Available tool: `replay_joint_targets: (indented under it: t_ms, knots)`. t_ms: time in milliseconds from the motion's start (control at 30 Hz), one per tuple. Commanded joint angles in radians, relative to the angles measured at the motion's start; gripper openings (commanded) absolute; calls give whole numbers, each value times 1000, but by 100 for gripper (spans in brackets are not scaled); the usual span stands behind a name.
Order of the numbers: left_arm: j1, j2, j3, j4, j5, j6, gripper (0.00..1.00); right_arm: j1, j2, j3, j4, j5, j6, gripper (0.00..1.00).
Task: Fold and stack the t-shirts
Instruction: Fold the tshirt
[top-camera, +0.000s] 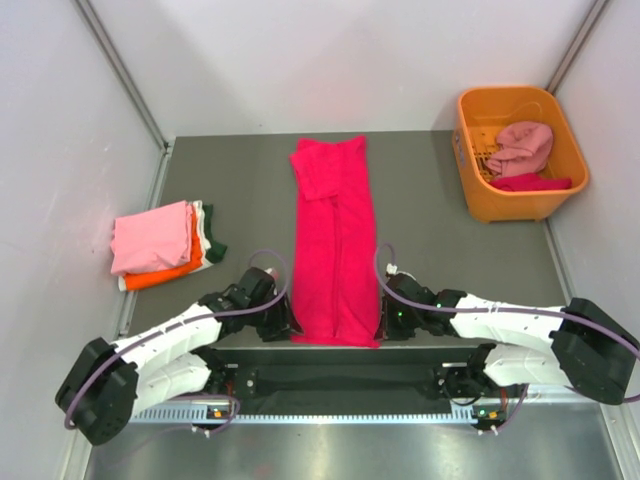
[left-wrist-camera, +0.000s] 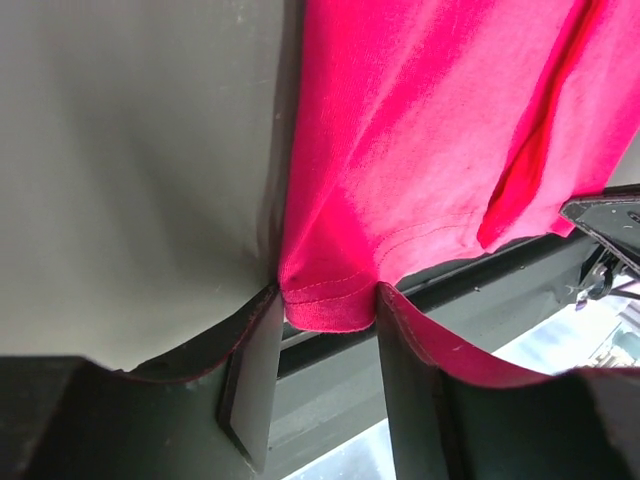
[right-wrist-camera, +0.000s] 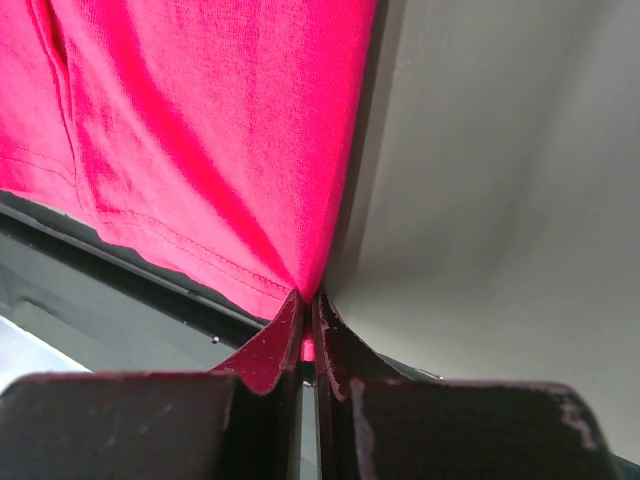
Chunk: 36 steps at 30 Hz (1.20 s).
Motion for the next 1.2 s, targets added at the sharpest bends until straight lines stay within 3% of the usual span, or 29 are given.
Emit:
replay_joint_targets:
  t_ms: [0, 167, 467, 733, 967, 1167]
  knots:
    - [-6, -45, -25, -22, -37, -17, 48, 16, -6, -26, -37, 26, -3, 0]
    - [-6, -55, -4, -90, -69, 2, 60, 16, -20, -33, -42, 32, 1, 0]
    - [-3, -121, -14, -81, -126, -34, 43, 16, -55, -57, -51, 35, 5, 0]
    - [6, -90, -56, 22, -60, -73, 42, 18, -52, -69, -36, 29, 4, 0]
    - [26, -222, -100, 16, -102, -112, 38, 16, -53, -83, -19, 21, 5, 0]
    - [24, -141, -122, 97, -24, -106, 38, 18, -35, -75, -7, 15, 1, 0]
